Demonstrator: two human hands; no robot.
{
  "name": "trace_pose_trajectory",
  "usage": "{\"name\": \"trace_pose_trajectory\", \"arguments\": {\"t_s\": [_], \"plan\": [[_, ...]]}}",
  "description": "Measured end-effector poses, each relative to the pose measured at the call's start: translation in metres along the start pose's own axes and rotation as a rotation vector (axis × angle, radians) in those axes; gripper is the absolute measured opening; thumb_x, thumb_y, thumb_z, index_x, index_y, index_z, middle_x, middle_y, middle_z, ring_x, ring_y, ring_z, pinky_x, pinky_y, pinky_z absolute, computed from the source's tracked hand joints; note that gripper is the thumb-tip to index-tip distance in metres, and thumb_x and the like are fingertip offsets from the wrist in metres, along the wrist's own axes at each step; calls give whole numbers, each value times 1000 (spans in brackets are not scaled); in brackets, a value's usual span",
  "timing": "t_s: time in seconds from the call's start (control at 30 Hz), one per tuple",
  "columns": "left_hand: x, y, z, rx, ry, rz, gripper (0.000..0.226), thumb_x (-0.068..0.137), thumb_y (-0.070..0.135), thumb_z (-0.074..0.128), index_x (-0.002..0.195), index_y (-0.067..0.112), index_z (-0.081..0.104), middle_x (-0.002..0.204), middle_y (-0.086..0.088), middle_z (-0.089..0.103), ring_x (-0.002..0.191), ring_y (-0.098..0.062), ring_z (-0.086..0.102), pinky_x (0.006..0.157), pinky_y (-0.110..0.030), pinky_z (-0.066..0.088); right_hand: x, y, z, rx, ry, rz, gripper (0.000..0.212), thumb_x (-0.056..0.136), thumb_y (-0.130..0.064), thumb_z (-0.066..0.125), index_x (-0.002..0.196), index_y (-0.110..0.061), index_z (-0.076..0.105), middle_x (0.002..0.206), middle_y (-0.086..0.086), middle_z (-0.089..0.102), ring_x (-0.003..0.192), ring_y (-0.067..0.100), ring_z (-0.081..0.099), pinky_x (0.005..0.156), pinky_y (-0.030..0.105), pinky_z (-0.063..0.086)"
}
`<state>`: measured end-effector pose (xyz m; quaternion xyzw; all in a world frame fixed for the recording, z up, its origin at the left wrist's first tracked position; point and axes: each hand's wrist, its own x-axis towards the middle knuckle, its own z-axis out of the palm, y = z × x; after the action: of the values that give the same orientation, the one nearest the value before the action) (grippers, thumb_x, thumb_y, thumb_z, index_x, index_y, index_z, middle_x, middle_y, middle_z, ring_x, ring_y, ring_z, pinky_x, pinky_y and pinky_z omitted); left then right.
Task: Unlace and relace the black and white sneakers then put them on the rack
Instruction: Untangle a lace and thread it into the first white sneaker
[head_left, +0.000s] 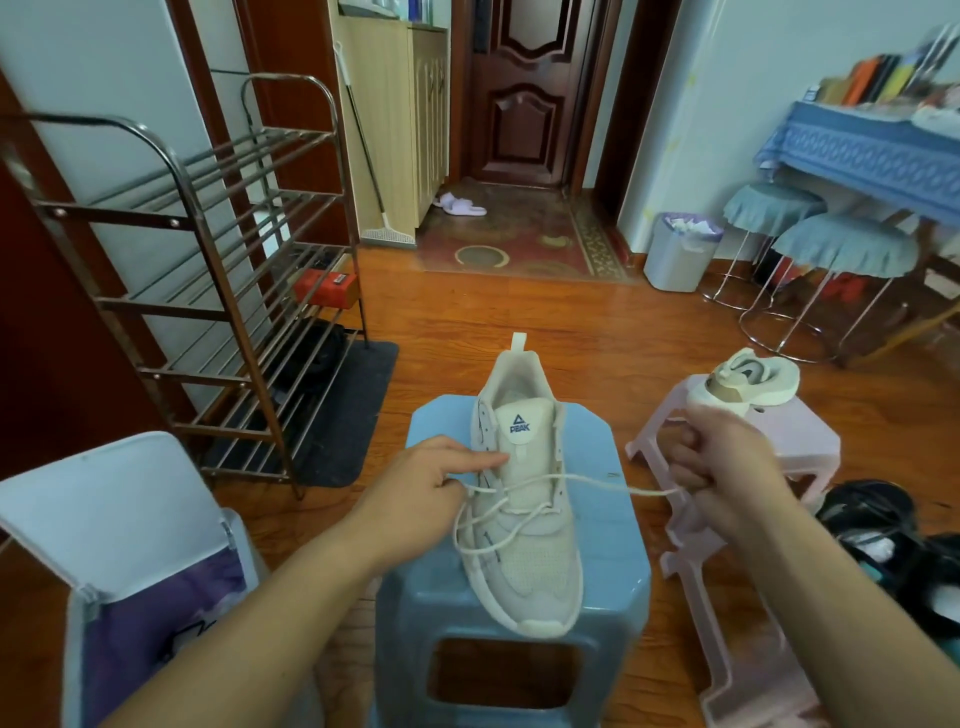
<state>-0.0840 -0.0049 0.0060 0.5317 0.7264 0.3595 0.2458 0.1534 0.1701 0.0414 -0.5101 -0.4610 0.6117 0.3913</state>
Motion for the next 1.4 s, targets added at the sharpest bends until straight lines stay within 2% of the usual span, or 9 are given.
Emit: {"name": "trace_pose_trajectory", "arguments": {"t_s": [0.13, 0.3, 0.4, 0.57, 0.7, 0.83, 0.93, 1.2, 1.4], "plan": [[-6, 2, 0, 142, -85, 40, 74, 87, 4, 49, 122, 68, 54, 118, 30, 50, 109, 5, 53, 94, -26, 47, -33, 14, 47, -1038, -370, -831, 12, 91, -38, 69, 103, -35, 70, 80, -12, 55, 68, 3, 51, 61, 20, 43], [-7, 3, 0, 179, -74, 54, 71, 87, 3, 49, 134, 56, 52, 123, 31, 49, 113, 6, 50, 93, -26, 46, -47, 46, 70, -1317, -428, -1015, 5, 87, -30, 74, 89, -29, 71, 86, -8, 53, 62, 19, 58, 50, 31, 43], [-6, 3, -2, 251, -72, 70, 68, 86, 3, 48, 131, 54, 53, 124, 31, 50, 110, 4, 53, 93, -30, 48, -41, 41, 65, -1306, -305, -976, 7, 97, -29, 61, 91, -24, 61, 90, -7, 50, 67, 21, 58, 55, 35, 44], [-4, 2, -5, 303, -71, 91, 64, 85, 4, 46, 126, 53, 53, 126, 29, 51, 110, -5, 58, 94, -39, 50, -2, 1, -4, -993, 340, -447, 15, 99, -16, 52, 90, -11, 62, 84, 9, 61, 71, 25, 57, 61, 37, 48], [-7, 0, -4, 243, -91, 72, 70, 87, 3, 47, 132, 56, 54, 127, 29, 52, 109, 1, 57, 95, -35, 50, 8, 1, -24, -1353, 228, -1, 8, 90, -12, 68, 95, -7, 63, 83, 8, 60, 66, 18, 54, 49, 29, 40], [-14, 1, -2, 135, -48, 24, 62, 89, 7, 51, 128, 55, 52, 116, 25, 56, 59, -4, 55, 65, -29, 51, 1, 15, 5, -1364, 14, -454, 21, 94, -25, 65, 114, -24, 70, 101, 0, 63, 88, 18, 62, 77, 33, 52], [-17, 5, 7, 75, 1, -43, 31, 88, 23, 58, 105, 47, 46, 101, 18, 61, 59, -6, 56, 63, -35, 51, -37, 21, 39, -1162, -327, -797, 22, 93, -33, 68, 115, -36, 71, 89, -13, 47, 76, 10, 53, 69, 30, 44], [-22, -2, 18, 208, 48, -182, 20, 89, 41, 72, 79, 28, 60, 78, 11, 67, 74, -3, 62, 74, -40, 55, -51, 35, 69, -1255, -419, -907, 15, 94, -35, 65, 106, -31, 72, 95, -7, 48, 82, 22, 61, 67, 35, 50], [-29, 9, 23, 83, 17, -232, 29, 82, 61, 70, 84, 36, 56, 101, 19, 57, 86, -3, 62, 80, -39, 57, -53, 39, 72, -1238, -376, -875, 14, 96, -38, 62, 100, -25, 65, 95, -12, 43, 78, 18, 60, 65, 33, 52]]}}
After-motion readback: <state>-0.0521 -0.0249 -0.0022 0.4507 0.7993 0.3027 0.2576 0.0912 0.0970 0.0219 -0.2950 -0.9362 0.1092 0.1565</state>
